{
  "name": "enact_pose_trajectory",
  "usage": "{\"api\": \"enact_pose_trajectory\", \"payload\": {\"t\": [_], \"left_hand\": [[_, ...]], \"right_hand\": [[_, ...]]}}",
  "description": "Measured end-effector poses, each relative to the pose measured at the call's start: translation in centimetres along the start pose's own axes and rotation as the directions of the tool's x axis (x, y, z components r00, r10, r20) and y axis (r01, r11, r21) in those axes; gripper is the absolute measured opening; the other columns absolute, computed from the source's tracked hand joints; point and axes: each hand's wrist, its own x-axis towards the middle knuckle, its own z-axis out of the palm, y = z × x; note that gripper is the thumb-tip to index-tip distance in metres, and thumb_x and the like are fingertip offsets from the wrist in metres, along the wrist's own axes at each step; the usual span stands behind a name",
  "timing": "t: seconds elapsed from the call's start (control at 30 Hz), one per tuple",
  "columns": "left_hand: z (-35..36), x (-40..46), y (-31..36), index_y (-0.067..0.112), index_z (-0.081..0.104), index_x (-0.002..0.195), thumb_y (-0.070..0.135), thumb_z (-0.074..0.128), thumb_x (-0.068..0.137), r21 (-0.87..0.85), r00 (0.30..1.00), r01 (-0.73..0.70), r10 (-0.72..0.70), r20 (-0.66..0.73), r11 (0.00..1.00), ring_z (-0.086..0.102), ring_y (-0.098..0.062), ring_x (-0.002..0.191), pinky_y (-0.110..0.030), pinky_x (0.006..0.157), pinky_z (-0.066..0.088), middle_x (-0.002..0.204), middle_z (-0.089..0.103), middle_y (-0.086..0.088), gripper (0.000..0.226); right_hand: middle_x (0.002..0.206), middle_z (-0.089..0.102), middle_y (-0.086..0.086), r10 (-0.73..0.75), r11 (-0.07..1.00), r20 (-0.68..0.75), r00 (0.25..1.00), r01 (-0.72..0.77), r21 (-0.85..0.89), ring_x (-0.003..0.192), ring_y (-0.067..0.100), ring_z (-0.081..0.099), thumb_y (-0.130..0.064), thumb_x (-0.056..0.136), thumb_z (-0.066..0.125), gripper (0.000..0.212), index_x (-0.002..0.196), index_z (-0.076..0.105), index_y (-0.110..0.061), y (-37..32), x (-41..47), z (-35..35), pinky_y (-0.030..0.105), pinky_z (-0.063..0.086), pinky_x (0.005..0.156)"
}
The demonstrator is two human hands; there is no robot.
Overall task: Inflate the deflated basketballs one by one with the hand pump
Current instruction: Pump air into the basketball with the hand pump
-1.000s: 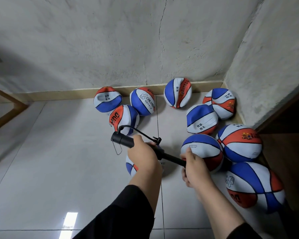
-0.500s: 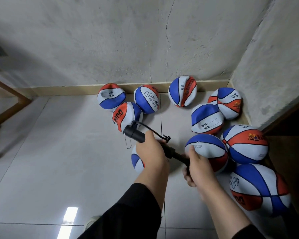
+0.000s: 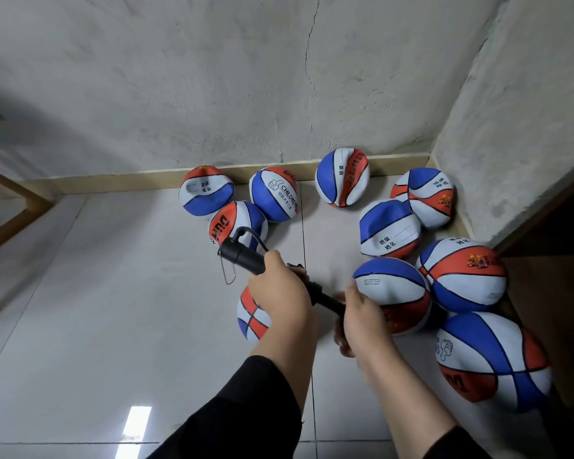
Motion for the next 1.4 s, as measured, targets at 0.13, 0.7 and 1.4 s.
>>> {"api": "enact_pose_trajectory", "payload": {"t": [0.13, 0.7, 1.4], "left_hand": [[0.2, -0.9, -0.5, -0.014, 0.064, 0.110, 0.026, 0.051, 0.089, 0.021, 0.999, 0.004, -0.005, 0.035, 1.000, 0.056, -0.026, 0.055, -0.026, 0.043, 0.047, 0.061, 0.062, -0.014, 0.047], [-1.2, 1.3, 1.3, 0.008, 0.052, 0.082, 0.020, 0.050, 0.097, -0.045, 1.000, 0.014, -0.015, -0.023, 0.999, 0.050, -0.013, 0.031, -0.017, 0.032, 0.038, 0.057, 0.059, -0.008, 0.020], [-0.9, 1.5, 1.2, 0.008, 0.056, 0.091, 0.025, 0.053, 0.096, -0.050, 1.000, 0.029, -0.029, -0.010, 0.998, 0.053, -0.014, 0.036, -0.019, 0.036, 0.043, 0.051, 0.061, -0.002, 0.017]], "right_hand": [[0.073, 0.061, 0.005, -0.024, 0.999, -0.006, 1.000, 0.023, -0.035, 0.065, 0.024, 0.056, -0.055, 0.107, 0.030, 0.055, 0.081, 0.062, -0.018, -0.5, 0.0, 1.4, 0.034, 0.044, 0.064], [0.052, 0.043, 0.007, 0.056, 0.998, -0.038, 0.998, -0.056, -0.014, 0.035, 0.016, 0.034, -0.049, 0.109, 0.030, 0.055, 0.109, 0.072, -0.012, 0.8, -0.4, -4.4, 0.016, 0.024, 0.038], [0.052, 0.045, 0.006, 0.068, 0.998, -0.007, 0.998, -0.068, -0.007, 0.034, 0.016, 0.036, -0.051, 0.108, 0.036, 0.055, 0.103, 0.069, -0.007, 0.0, 0.1, -3.5, 0.016, 0.024, 0.036]]}}
